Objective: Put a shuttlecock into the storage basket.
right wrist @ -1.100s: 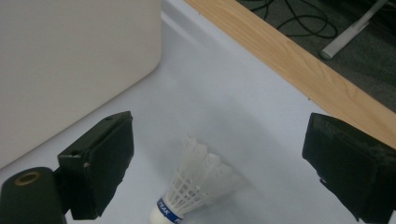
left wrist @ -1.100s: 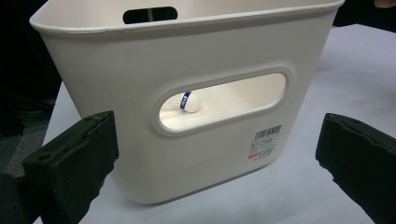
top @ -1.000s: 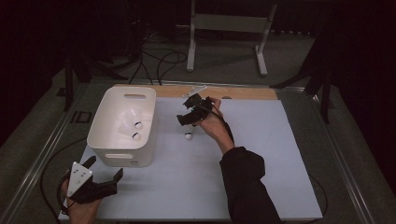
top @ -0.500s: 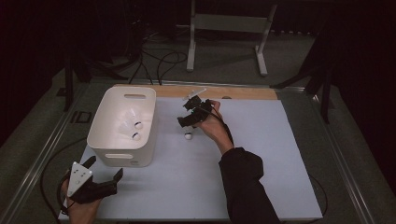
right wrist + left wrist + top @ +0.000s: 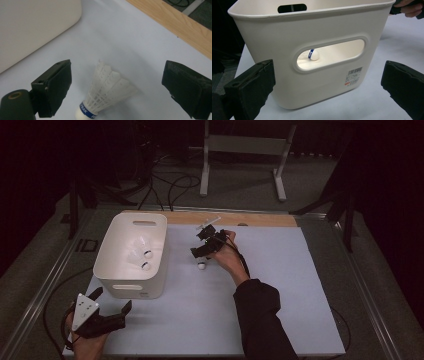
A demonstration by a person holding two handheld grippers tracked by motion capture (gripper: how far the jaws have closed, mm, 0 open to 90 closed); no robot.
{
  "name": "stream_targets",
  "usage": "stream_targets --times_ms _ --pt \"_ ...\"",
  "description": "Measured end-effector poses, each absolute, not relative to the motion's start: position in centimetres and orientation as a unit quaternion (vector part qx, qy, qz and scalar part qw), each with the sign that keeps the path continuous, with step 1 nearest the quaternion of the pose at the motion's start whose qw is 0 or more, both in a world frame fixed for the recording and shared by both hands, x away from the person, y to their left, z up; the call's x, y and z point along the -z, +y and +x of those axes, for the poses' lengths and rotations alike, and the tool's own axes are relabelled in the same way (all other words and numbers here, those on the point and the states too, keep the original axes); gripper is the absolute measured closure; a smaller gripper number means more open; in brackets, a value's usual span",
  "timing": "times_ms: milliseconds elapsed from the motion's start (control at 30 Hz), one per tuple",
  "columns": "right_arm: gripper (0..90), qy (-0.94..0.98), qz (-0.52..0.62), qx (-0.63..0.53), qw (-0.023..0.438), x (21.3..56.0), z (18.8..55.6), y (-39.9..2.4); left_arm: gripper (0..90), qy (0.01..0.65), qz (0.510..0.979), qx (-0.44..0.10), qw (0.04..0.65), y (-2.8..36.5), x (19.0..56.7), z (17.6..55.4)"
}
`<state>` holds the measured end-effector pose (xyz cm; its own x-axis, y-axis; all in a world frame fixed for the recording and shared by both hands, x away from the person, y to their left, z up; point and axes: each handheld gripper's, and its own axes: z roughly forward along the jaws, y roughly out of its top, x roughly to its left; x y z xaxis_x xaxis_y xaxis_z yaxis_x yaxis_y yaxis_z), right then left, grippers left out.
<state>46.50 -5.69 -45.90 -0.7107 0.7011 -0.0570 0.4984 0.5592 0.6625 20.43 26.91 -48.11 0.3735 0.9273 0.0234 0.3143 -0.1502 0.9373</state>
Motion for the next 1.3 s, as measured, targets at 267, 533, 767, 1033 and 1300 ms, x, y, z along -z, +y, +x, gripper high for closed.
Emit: stream_targets --times_ms 267,533,767,1033,1300 --pt "11.1 0.879 0.338 -0.302 0.150 46.8 46.6 -5.1 0.2 0.455 0.684 -0.327 0.469 27.0 48.1 20.4" --pt "14.9 0.883 0.341 -0.290 0.139 47.7 46.7 -4.9 0.2 0.455 0.683 -0.327 0.469 27.0 48.1 20.4" --pt "19.8 0.890 0.333 -0.281 0.132 48.1 46.5 -5.1 0.2 0.454 0.684 -0.326 0.469 27.0 48.1 20.4" --pt "29.8 0.895 0.323 -0.278 0.131 48.0 45.8 -5.6 0.2 0.454 0.685 -0.327 0.467 26.9 48.1 20.4" --pt "41.0 0.908 0.285 -0.279 0.126 47.2 44.2 -5.8 0.2 0.454 0.685 -0.327 0.467 26.8 48.1 20.4"
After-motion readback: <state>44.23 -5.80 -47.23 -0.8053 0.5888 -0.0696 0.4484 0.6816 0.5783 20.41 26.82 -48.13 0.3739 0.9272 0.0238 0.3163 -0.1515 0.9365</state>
